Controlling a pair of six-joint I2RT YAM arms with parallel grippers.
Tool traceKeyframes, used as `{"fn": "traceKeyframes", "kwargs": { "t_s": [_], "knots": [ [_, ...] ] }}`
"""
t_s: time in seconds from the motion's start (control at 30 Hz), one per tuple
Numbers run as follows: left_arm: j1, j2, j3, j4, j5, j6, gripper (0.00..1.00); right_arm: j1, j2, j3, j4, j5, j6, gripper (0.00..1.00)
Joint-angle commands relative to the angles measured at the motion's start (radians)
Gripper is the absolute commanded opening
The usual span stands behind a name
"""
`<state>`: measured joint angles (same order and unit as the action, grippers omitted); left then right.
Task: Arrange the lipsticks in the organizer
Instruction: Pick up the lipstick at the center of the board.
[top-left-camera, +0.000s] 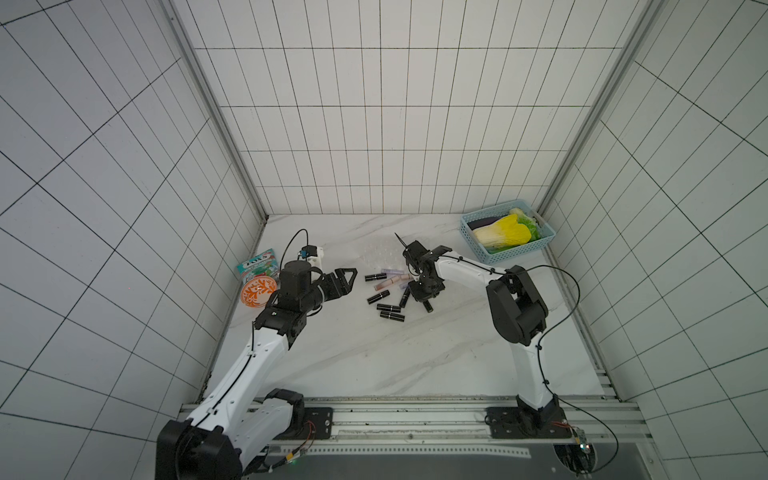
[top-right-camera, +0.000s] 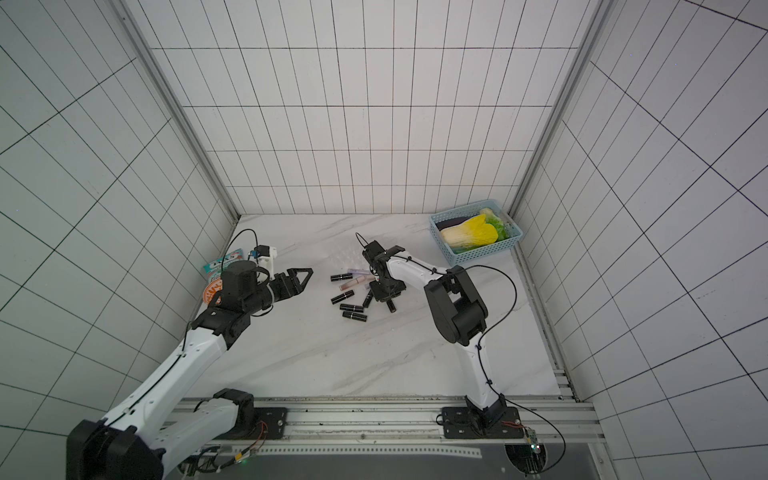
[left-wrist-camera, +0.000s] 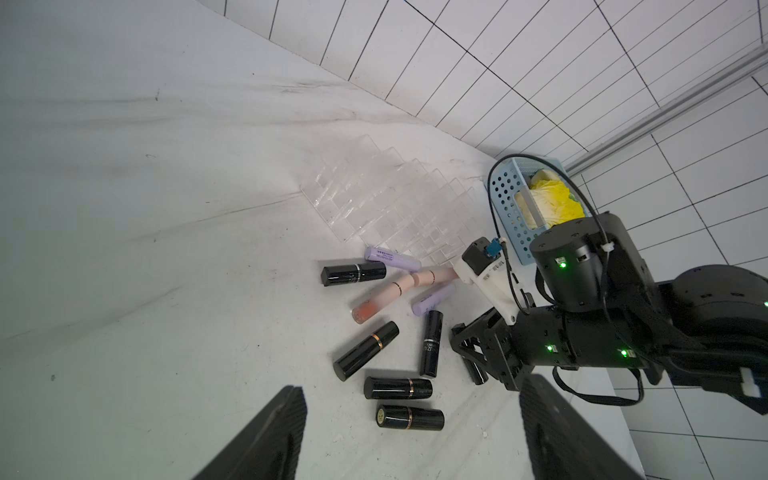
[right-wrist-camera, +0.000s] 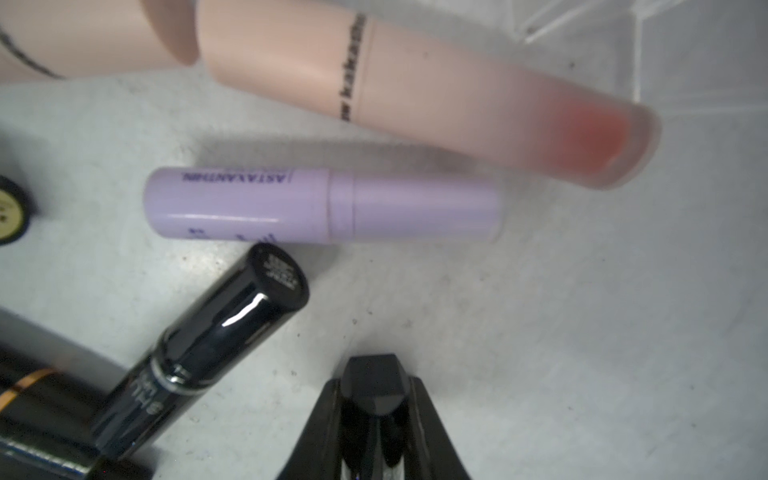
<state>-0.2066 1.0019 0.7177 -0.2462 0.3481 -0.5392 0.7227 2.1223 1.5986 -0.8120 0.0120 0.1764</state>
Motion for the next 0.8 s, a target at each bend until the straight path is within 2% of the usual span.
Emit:
{"fn": "traceKeyframes", "kwargs": {
  "t_s": [0.0,0.17,0.33,0.47,0.6,0.77],
  "knots": [
    [0.001,-0.001,0.049,0.03,0.153,-0.002,0.78,-0.047,-0.139,-0.064,-0.03,-0.001,0.008,0.18],
    [-0.026,-0.008,0.067,0.148,0.374,-0.06,0.78,-0.155,-0.425,-0.164,0.031,-0.148,0.012,0.2],
    [-0.099,0.014,0.068,0.341,0.555,-0.144,0.81,-0.252,-0.683,-0.188,0.117,-0.419,0.038,0.24],
    [-0.161,0.052,0.091,0.449,0.614,-0.196,0.82,-0.268,-0.789,-0.172,0.187,-0.633,0.098,0.25],
    [-0.225,0.093,0.142,0.52,0.643,-0.232,0.82,-0.266,-0.872,-0.224,0.389,-0.83,0.244,0.27],
    [-0.299,0.131,0.197,0.547,0.633,-0.217,0.71,-0.245,-0.931,-0.3,0.636,-0.957,0.407,0.29]
  ]
}}
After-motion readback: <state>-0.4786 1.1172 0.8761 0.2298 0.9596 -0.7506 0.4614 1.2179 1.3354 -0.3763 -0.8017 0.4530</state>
